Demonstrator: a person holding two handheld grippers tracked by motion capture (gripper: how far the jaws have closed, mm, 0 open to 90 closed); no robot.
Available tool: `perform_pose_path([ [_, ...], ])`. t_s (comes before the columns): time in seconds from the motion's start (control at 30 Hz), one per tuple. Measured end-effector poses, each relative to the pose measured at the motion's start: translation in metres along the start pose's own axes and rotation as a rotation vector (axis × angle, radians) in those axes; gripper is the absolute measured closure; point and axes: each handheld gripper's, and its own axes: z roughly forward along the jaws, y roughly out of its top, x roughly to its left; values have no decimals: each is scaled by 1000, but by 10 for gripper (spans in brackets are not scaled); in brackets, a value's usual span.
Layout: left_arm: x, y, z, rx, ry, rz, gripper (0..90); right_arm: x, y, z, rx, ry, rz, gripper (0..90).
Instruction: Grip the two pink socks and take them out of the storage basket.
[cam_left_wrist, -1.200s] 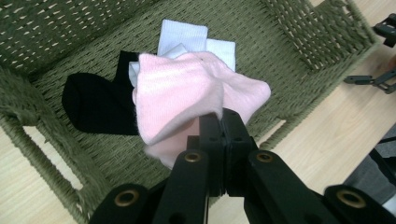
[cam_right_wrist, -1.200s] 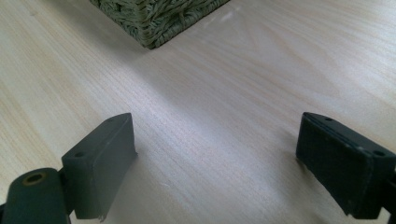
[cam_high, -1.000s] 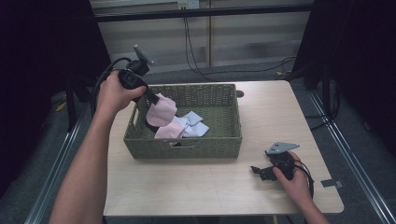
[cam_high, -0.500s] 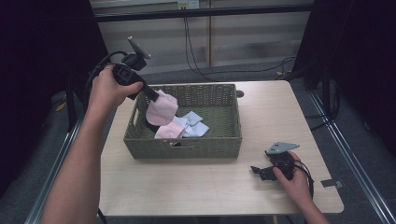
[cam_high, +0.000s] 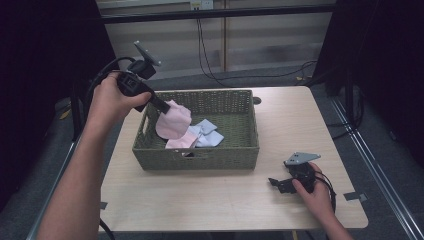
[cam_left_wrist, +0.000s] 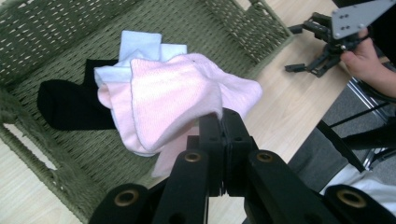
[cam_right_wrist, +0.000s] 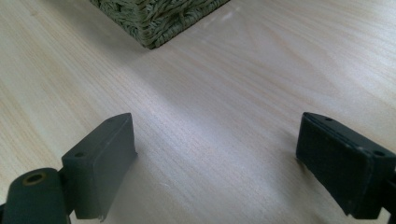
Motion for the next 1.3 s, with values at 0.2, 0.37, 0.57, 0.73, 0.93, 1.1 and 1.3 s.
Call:
perform_pose_path([
  [0.2,-10,-8,1,12,-13,31,888,0,0,0,0,0,0,112],
  [0.37,-23,-15,1,7,-38,72,886,0,0,0,0,0,0,112],
  [0.57,-34,-27,8,5,-58,99,883,0,0,0,0,0,0,112],
  [0.73,-41,-35,22,37,-88,119,882,0,0,0,0,-1,0,111],
  [0.93,-43,-37,39,43,-94,146,663,0,0,0,3,1,2,112],
  [1.1,-36,-34,46,12,-81,121,594,0,0,0,4,-1,0,112],
  [1.3,-19,-31,58,-19,-38,86,560,0,0,0,3,0,1,112],
])
